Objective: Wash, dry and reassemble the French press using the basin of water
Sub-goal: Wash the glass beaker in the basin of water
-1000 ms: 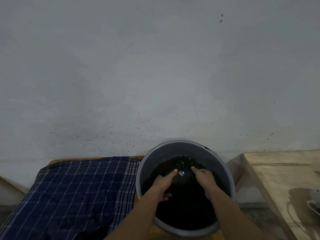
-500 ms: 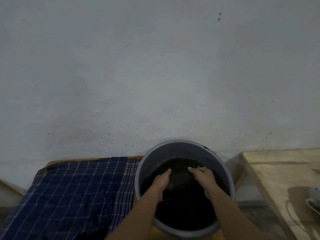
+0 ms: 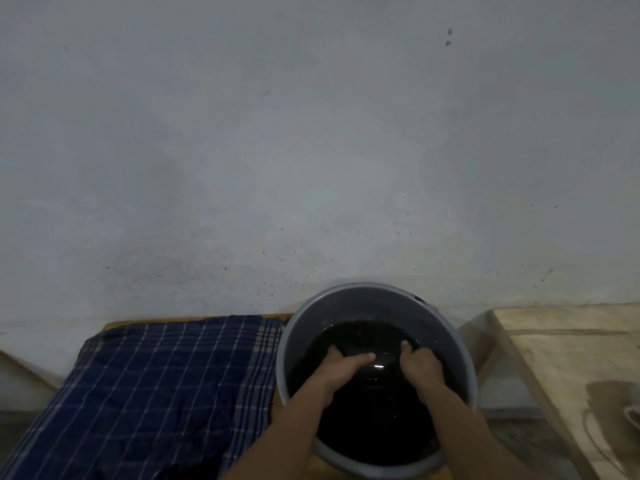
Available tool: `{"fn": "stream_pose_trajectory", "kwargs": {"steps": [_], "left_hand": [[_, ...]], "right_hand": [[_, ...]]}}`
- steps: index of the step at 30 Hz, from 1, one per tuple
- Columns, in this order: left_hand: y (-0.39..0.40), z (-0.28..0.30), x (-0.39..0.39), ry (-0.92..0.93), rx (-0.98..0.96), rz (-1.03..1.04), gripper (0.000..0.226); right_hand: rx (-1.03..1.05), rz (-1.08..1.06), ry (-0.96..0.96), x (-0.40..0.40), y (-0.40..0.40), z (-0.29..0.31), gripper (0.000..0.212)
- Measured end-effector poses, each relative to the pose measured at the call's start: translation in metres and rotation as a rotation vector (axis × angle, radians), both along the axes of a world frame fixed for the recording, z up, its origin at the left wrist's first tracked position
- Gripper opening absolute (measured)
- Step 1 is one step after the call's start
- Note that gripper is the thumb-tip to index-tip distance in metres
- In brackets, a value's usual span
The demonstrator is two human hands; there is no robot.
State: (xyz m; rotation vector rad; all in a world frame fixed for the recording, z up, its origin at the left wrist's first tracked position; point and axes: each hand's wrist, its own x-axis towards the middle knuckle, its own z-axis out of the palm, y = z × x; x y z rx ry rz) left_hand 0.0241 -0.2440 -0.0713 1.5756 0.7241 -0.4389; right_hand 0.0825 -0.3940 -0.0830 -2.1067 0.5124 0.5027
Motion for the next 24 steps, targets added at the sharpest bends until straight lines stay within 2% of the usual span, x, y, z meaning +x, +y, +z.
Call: {"fn": "stream_pose_trajectory", "kwargs": {"steps": [3, 5, 7, 9, 11, 14, 17, 19, 21, 24], "left_hand": [[-0.003, -0.001, 0.002, -0.036, 0.085, -0.027, 0.087], [-0.003, 0.005, -0.001, 0.078, 0.027, 0.021, 0.086], [-0.003, 0.008, -0.003, 0.166, 0.021, -0.008, 0.092], [-0.003, 0.005, -0.003, 0.145, 0.061, -0.062, 0.096], [-0.002, 0.001, 0.000, 0.043, 0.106, -0.084, 0.099], [-0.002, 0.006, 0.001, -0.047, 0.089, -0.061, 0.081], [-0.001, 0.015, -0.002, 0.135, -0.109, 0.114, 0.057], [0.000, 0.018, -0.004, 0.196, -0.214, 0.164, 0.058], [-0.002, 0.014, -0.003, 0.142, -0.240, 0.148, 0.071], [-0.006, 0.014, -0.003, 0.014, -0.123, 0.073, 0.081]], "right_hand": [[0.105, -0.030, 0.020, 0.003, 0.000, 0.000, 0.038], [0.175, -0.038, 0.031, 0.003, 0.000, 0.002, 0.029], [0.169, -0.045, 0.026, 0.003, -0.001, 0.003, 0.030], [0.161, -0.056, 0.027, 0.003, -0.003, 0.001, 0.034], [0.181, -0.087, 0.035, 0.003, -0.004, 0.001, 0.035], [0.304, -0.135, 0.107, 0.003, -0.005, 0.003, 0.032], [0.363, -0.130, 0.097, 0.006, -0.004, 0.003, 0.030], [0.319, -0.073, 0.081, 0.004, -0.004, 0.002, 0.035], [0.196, 0.001, 0.031, 0.000, -0.003, 0.001, 0.044], [0.106, 0.014, 0.004, -0.002, -0.003, -0.001, 0.042]]}}
